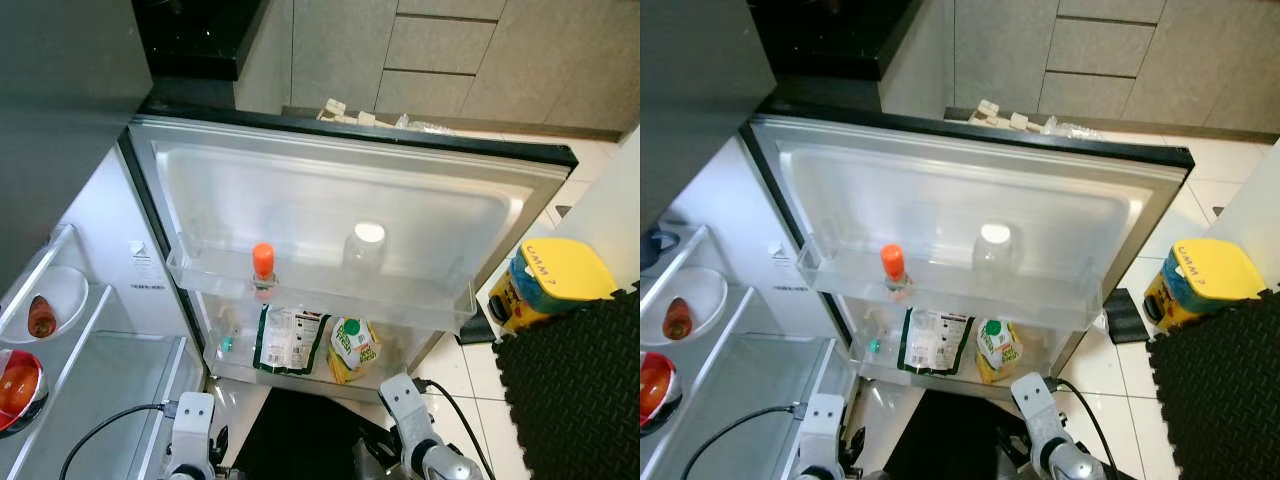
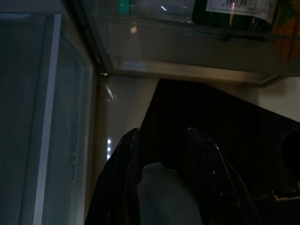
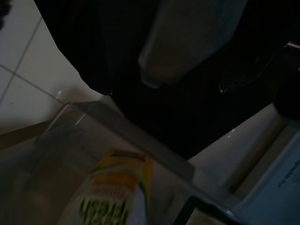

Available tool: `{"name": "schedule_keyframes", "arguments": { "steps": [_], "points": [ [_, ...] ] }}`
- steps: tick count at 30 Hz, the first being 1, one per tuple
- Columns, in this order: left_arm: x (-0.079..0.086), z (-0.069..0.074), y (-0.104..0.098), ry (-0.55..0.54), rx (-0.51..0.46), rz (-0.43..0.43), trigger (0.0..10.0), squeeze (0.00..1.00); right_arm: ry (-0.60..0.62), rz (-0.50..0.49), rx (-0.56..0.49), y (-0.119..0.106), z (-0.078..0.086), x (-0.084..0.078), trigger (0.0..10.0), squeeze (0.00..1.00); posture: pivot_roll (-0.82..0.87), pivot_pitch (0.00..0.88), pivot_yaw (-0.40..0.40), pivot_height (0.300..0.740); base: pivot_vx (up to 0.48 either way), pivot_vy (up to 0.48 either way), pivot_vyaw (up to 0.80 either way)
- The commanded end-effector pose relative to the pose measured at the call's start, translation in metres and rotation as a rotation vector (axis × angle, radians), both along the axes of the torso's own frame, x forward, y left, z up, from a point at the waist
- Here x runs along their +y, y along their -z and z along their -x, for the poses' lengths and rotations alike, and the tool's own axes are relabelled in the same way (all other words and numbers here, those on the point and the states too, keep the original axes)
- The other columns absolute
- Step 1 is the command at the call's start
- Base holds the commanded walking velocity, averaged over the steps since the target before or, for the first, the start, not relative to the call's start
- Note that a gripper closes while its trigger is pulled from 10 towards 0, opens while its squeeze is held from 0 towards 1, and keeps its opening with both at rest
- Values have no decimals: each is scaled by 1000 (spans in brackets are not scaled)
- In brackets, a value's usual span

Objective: Restocking fridge

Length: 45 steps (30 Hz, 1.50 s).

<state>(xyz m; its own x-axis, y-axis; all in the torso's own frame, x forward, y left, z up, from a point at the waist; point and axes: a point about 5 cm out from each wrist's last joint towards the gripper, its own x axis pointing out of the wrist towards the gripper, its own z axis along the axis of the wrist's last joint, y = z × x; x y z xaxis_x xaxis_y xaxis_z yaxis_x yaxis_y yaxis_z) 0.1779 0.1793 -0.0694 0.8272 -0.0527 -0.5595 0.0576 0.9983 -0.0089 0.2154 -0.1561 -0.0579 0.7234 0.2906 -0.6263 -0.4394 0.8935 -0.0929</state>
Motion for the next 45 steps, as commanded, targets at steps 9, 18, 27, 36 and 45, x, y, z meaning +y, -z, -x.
{"name": "schedule_keyframes", "arguments": {
  "steps": [9,18,27,36,45],
  "points": [
    [-6,7,2,94,0,-43,10000,0,1,34,27,6,7,0,10000,0,-48,87,-71,675,0,0,0],
    [-4,7,2,96,4,-44,10000,0,-14,-33,51,8,14,3,10000,0,-57,75,-48,695,0,0,0],
    [-2,1,1,72,8,-11,10000,0,52,2,24,8,14,-3,10000,0,-73,67,-25,700,0,0,0],
    [-5,-1,0,74,1,18,10000,0,20,-66,39,9,19,-1,10000,0,-85,56,-16,709,0,0,0],
    [-9,-4,-1,62,-5,41,10000,0,56,18,31,11,20,-7,10000,0,-91,47,-17,719,0,0,0]
  ]
}}
